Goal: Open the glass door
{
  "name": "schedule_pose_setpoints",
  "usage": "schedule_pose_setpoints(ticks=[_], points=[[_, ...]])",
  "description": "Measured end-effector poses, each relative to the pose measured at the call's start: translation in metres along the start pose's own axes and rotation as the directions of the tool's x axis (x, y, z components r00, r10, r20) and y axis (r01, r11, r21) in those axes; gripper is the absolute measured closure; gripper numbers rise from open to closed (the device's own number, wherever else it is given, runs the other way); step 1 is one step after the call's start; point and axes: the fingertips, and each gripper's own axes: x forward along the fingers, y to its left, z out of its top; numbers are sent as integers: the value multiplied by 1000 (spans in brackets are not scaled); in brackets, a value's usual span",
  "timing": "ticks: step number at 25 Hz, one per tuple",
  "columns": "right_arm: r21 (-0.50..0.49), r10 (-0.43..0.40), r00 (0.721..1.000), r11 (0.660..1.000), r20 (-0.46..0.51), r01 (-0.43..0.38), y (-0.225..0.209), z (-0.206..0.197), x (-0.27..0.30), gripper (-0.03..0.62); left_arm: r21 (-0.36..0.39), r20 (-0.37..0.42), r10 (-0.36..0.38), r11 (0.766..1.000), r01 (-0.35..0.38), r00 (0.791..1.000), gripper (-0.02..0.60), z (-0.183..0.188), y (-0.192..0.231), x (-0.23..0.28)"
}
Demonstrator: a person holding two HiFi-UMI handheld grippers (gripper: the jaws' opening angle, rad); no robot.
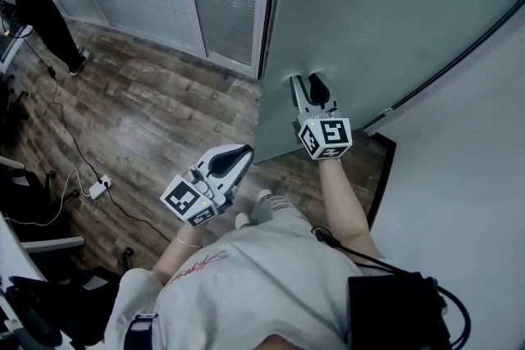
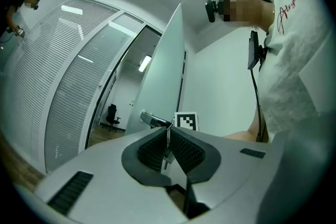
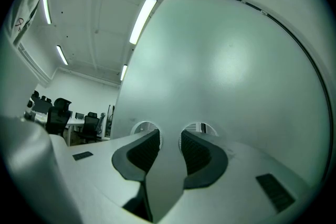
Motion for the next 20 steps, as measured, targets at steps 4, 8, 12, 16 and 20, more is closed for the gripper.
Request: schedule_pose_setpoints(ticks=[4,8,12,16,20], points=[[1,8,1000,1000,-1,-8,2,2,-19,461,21,-10,-9,1000,10,1000,548,0,-19,-2],[0,20,1000,1000,13,-20,7,6,-47,461,46,1,5,999,-5,1000,548,0,-42,-4],[-5,41,999,999,8,-41,17,8,-71,461,43,11,36,998,-37,999,548,-5,-65,-8],[-4,74,997,997,-16,-74,21,12,-93,461,51,28,51,997,-52,998,548,-8,-95,-1],[1,96,995,995,-17,-96,26,16,-116,461,49,46,75,996,-77,996,548,-13,-124,0]])
